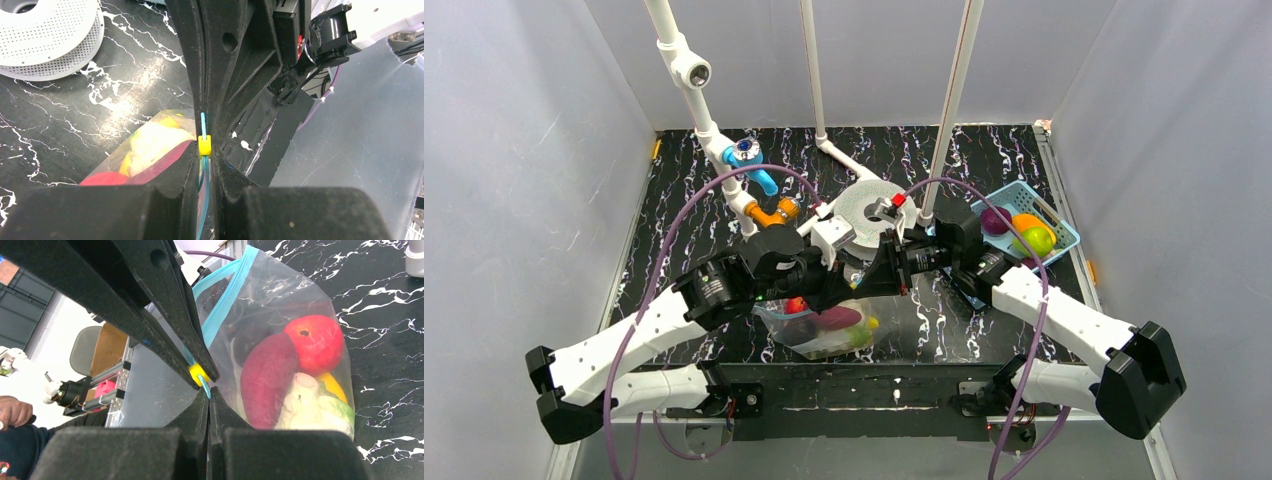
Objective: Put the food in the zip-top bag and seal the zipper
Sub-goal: Zip the zipper food storage bag at the center of the board.
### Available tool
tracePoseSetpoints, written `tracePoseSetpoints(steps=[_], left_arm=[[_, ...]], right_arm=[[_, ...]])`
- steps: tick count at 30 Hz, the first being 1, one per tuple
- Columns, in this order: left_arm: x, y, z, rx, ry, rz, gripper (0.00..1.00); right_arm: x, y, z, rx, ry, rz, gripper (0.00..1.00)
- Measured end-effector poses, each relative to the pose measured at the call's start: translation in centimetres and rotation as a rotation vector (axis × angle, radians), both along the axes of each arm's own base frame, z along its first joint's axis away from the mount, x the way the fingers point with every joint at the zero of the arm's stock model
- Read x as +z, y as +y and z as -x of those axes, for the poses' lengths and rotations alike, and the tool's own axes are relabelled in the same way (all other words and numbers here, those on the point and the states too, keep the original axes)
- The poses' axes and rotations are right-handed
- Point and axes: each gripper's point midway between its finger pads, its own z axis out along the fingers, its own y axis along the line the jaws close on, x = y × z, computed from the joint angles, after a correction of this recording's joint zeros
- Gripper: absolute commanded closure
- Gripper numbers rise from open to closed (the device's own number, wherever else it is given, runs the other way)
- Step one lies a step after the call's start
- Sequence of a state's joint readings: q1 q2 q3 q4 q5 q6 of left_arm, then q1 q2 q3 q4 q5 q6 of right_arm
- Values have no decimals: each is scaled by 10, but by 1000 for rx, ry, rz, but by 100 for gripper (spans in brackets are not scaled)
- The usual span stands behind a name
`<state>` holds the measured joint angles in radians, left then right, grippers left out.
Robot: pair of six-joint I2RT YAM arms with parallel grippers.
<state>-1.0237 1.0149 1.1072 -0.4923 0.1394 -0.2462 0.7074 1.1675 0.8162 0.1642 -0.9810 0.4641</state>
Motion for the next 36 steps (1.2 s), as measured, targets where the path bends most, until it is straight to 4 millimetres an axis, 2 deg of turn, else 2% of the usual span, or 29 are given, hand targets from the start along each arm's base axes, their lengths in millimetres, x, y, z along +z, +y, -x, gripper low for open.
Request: tracePoseSetpoints(steps=[9,13,22,31,36], left_arm=[[-7,25,10,50,-3,32,100],[-6,40,14,79,-4,34,100],[-1,74,26,138,-13,57,100],[-9,91,29,179,-9,28,100],[-11,96,31,185,-4,20,100]], right_arm=[[-7,-2,-5,-105,10,-9,99],[-8,-6,-13,-178,18,-10,99],[-15,-33,-48,-466,42,15,99],[-25,-62,-70,-695,55,68,99],[-33,-72,-78,-756,71,104,99]])
